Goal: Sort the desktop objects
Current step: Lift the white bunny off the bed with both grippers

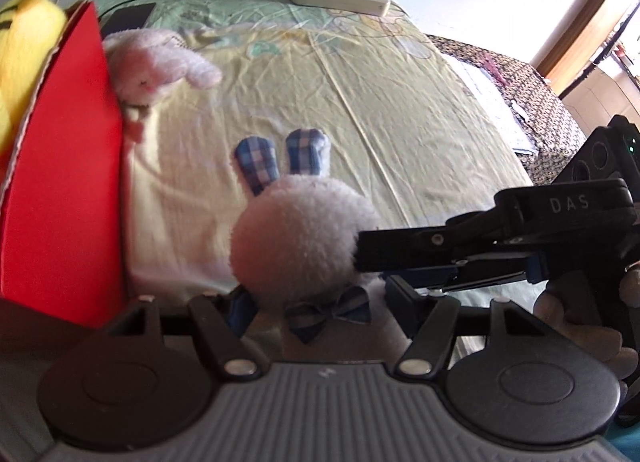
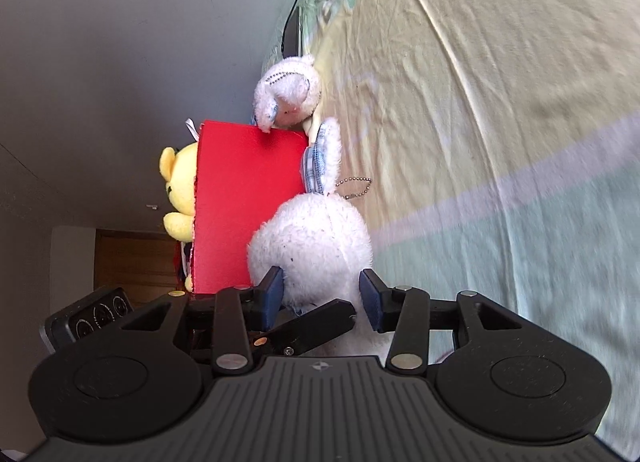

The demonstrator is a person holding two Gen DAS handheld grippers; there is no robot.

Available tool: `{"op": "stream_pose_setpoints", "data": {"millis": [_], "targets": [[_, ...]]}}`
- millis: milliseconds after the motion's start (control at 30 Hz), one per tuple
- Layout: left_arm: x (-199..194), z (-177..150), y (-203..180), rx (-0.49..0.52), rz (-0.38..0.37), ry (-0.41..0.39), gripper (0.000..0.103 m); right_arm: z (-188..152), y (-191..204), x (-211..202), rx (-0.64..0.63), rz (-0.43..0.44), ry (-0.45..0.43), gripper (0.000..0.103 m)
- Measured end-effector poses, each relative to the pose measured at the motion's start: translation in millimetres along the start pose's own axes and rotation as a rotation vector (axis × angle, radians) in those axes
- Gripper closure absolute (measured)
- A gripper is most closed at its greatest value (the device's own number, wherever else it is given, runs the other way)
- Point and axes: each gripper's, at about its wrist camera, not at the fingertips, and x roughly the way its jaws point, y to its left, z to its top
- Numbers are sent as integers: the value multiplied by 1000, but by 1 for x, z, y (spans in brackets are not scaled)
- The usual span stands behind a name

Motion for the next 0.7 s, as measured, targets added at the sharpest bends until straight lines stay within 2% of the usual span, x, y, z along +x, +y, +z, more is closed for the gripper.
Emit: {"op": "stream_pose_setpoints", "data": {"millis": [300,533,700], "targets": [[-34,-2,-13,64,-19,-115,35,-26,38,-17,-128,11,-102,56],[-66,-4,4,57,-79,-186,35,-44,78,-15,-254,-17,-180,56],[-109,-8,28,70,-114,-264,35,-61,113,-5,-299,17,-238,57]]}}
